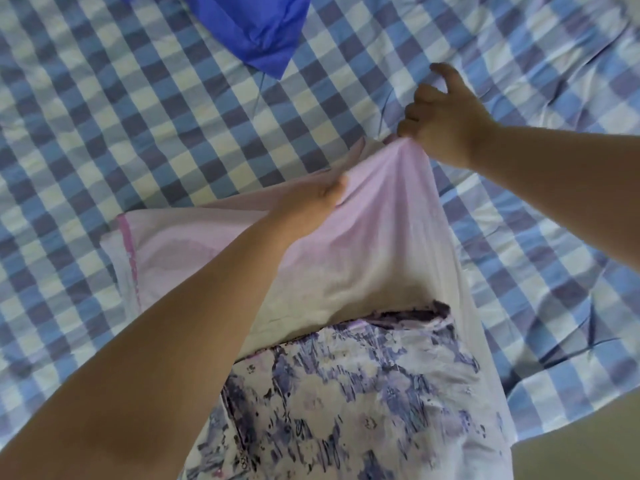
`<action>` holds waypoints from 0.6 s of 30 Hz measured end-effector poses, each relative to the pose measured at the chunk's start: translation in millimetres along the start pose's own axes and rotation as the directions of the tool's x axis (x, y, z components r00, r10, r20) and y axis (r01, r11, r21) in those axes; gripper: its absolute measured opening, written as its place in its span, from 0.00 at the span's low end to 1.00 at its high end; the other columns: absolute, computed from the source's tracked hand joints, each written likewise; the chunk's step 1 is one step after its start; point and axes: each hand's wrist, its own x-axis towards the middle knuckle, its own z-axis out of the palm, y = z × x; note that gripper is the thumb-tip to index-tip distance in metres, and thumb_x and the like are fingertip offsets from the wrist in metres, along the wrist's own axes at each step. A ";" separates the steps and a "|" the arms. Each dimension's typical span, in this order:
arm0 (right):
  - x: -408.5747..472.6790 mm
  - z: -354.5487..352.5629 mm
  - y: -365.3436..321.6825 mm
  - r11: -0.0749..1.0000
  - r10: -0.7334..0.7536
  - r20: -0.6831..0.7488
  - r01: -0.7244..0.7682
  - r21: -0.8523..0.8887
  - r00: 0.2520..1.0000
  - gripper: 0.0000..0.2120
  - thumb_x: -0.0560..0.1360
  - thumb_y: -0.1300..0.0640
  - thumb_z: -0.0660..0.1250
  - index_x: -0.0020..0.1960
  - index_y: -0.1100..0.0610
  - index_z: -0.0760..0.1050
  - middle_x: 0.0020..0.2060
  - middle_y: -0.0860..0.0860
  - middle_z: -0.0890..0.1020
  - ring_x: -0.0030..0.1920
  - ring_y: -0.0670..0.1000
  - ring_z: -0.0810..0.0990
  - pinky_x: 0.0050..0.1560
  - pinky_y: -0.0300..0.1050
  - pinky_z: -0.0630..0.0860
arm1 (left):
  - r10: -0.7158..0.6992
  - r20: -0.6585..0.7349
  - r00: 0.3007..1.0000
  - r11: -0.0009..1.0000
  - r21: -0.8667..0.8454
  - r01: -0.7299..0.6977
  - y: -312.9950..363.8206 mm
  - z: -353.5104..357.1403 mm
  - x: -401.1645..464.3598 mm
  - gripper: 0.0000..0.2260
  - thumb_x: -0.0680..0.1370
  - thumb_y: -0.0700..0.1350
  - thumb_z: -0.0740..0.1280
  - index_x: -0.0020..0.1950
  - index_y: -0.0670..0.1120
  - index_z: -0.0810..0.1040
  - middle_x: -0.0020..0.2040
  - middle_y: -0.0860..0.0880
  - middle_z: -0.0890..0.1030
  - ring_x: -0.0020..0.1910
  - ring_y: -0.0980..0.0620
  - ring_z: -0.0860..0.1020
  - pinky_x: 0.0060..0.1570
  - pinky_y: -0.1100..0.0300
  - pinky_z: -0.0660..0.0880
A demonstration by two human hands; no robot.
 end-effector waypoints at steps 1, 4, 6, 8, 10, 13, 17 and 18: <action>-4.4 11.1 -0.7 0.997 0.055 -0.003 -0.054 0.053 0.999 0.13 0.70 0.68 0.62 0.51 0.59 0.80 0.46 0.58 0.80 0.53 0.61 0.75 0.67 0.69 0.57 | -0.085 -0.071 0.994 0.992 -0.102 0.077 0.9 -0.8 8.4 0.28 0.82 0.61 0.45 0.69 0.45 0.72 0.68 0.43 0.73 0.67 0.43 0.70 0.62 0.55 0.64; -17.9 30.5 -12.7 0.769 0.391 0.192 -0.434 0.469 0.900 0.14 0.78 0.58 0.62 0.62 0.55 0.75 0.64 0.57 0.70 0.64 0.62 0.69 0.68 0.60 0.61 | -0.185 -0.164 0.969 0.975 -0.151 0.161 2.2 -5.3 35.7 0.20 0.84 0.50 0.49 0.61 0.42 0.75 0.61 0.40 0.77 0.60 0.43 0.74 0.52 0.59 0.65; -22.3 40.0 -17.8 0.367 0.585 0.334 -0.608 0.704 0.739 0.16 0.79 0.54 0.61 0.66 0.54 0.68 0.65 0.56 0.69 0.62 0.60 0.72 0.60 0.53 0.69 | -0.165 -0.163 0.973 0.984 -0.101 0.150 1.5 -2.8 51.4 0.14 0.82 0.41 0.54 0.60 0.43 0.77 0.60 0.43 0.78 0.58 0.44 0.75 0.49 0.63 0.66; -28.8 58.9 -18.4 0.034 0.590 0.574 -0.728 0.685 0.567 0.18 0.79 0.51 0.61 0.66 0.56 0.66 0.61 0.57 0.73 0.59 0.59 0.75 0.55 0.50 0.71 | -0.108 -0.158 0.981 0.994 -0.031 0.104 5.8 2.3 62.8 0.14 0.79 0.38 0.56 0.59 0.45 0.78 0.58 0.45 0.79 0.56 0.45 0.76 0.50 0.61 0.70; -43.3 79.4 -27.4 -0.124 0.455 0.727 -0.772 0.623 0.514 0.15 0.78 0.50 0.63 0.59 0.59 0.70 0.50 0.57 0.76 0.54 0.58 0.76 0.51 0.48 0.72 | -0.025 -0.162 0.986 0.995 0.091 0.040 17.7 8.3 72.4 0.13 0.79 0.41 0.58 0.57 0.47 0.79 0.55 0.46 0.81 0.54 0.44 0.77 0.54 0.56 0.74; -63.2 102.6 -47.3 -0.288 0.349 0.749 -0.696 0.657 0.563 0.15 0.73 0.52 0.70 0.55 0.54 0.69 0.40 0.49 0.72 0.46 0.51 0.72 0.46 0.43 0.68 | 0.005 -0.147 0.989 0.930 0.364 0.049 37.8 21.7 86.7 0.12 0.78 0.54 0.59 0.52 0.51 0.79 0.47 0.47 0.81 0.47 0.43 0.78 0.50 0.49 0.76; -69.6 114.3 -55.3 -0.369 0.365 0.720 -0.618 0.694 0.591 0.23 0.72 0.57 0.72 0.63 0.58 0.66 0.40 0.46 0.71 0.49 0.50 0.71 0.52 0.44 0.68 | -0.158 -0.222 0.962 0.885 0.401 0.238 42.1 28.0 106.0 0.12 0.78 0.53 0.61 0.52 0.46 0.78 0.47 0.44 0.80 0.48 0.41 0.77 0.52 0.47 0.75; -69.3 118.0 -53.5 -0.388 0.355 0.727 -0.615 0.687 0.588 0.23 0.72 0.57 0.72 0.63 0.57 0.66 0.42 0.48 0.72 0.49 0.50 0.72 0.53 0.45 0.69 | -0.192 -0.218 0.957 0.886 0.380 0.265 41.8 24.2 110.5 0.13 0.79 0.52 0.61 0.53 0.46 0.78 0.48 0.44 0.80 0.48 0.41 0.77 0.54 0.47 0.75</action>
